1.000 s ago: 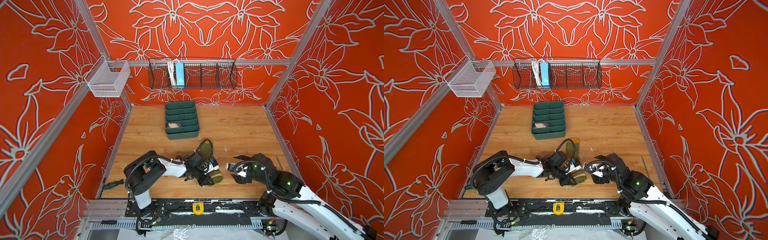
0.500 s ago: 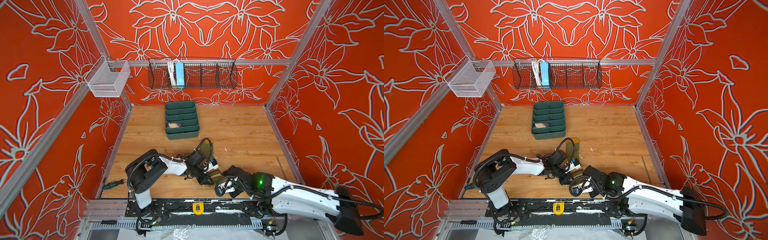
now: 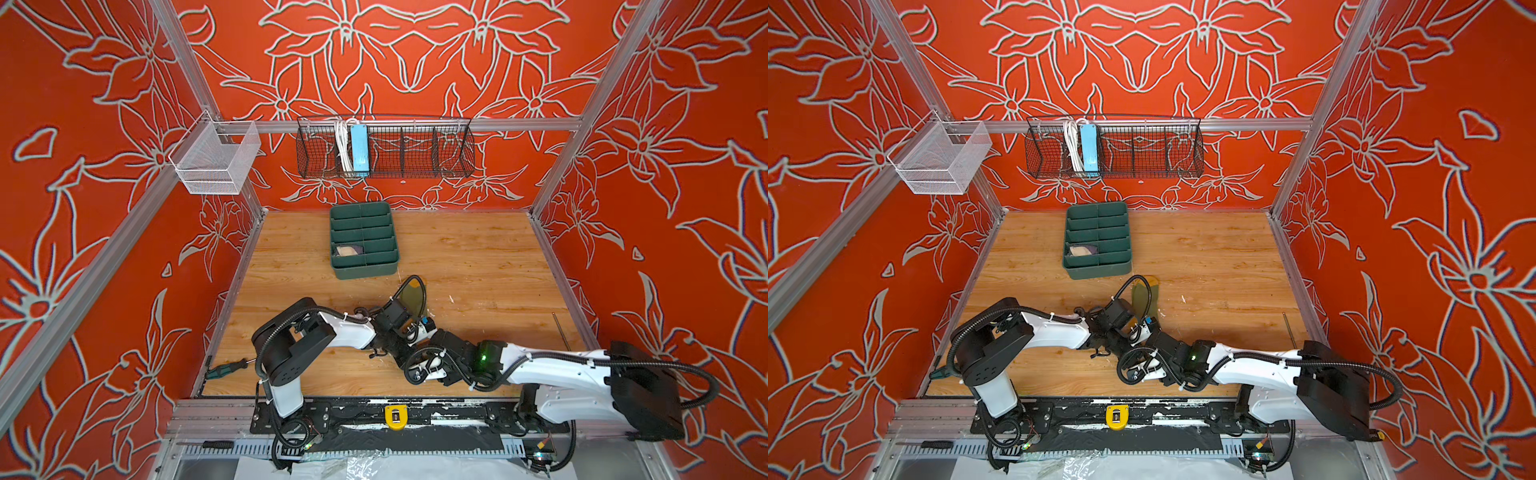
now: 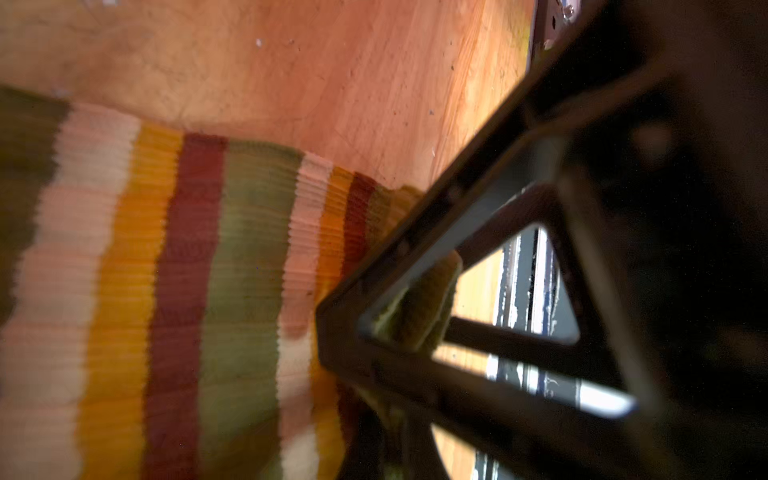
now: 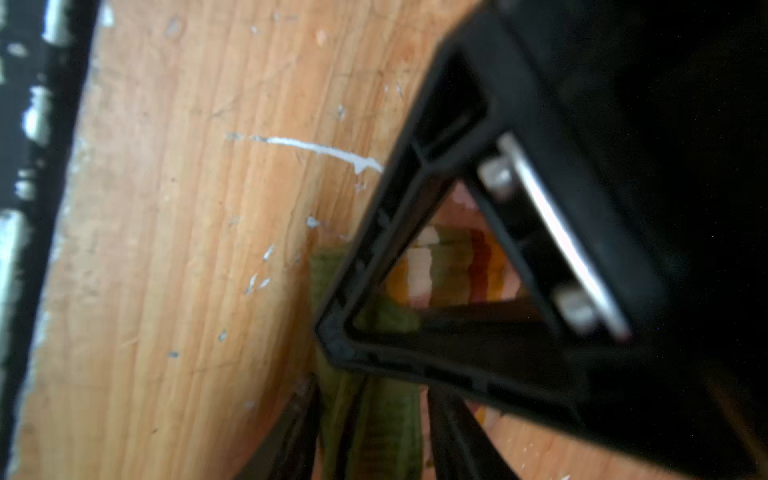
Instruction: Roll the socks
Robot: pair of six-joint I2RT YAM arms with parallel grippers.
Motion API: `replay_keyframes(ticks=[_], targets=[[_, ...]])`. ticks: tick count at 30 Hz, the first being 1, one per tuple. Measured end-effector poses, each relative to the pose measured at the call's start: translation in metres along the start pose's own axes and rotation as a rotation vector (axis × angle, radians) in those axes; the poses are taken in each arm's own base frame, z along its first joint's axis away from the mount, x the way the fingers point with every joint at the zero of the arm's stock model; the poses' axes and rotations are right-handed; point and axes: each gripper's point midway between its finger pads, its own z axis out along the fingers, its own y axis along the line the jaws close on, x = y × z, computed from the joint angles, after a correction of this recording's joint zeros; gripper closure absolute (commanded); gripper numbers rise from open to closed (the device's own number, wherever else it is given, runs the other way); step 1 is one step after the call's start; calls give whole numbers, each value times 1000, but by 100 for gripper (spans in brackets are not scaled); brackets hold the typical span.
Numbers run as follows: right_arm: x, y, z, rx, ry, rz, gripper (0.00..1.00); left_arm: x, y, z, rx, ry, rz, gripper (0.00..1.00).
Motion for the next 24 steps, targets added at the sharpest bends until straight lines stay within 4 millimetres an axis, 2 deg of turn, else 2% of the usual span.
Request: replay_keyframes(ticks=[2,5,7,13,14,16,20,22,24], targets=[[0,1,1,-3,-1,4,86,0,0,-1,-3,-3,2,95],[-1,0,3,-3,-3,-2,94,3,1,-3,-20,-9,5,92],[-3,-1,3,0,-9,-6,98,3,2,-6,-36,-14,7,82],[-9,0,4,-2,-38,-7,100,4,-1,-22,-92,-71,37,39],[-10,0,4,-1,-43,-7,100,4,0,-26,-113,-81,40,33],[-9,1,4,-6,-35,-5,100,5,2,-35,-157,-102,47,28],[-8,1,5,-9,-29,11,100,5,5,-64,-288,-181,54,21],[-9,2,5,-17,-28,25,100,-3,5,-89,-385,-269,65,21],[-9,1,5,-42,-17,47,100,-19,1,-124,-487,-390,84,21]])
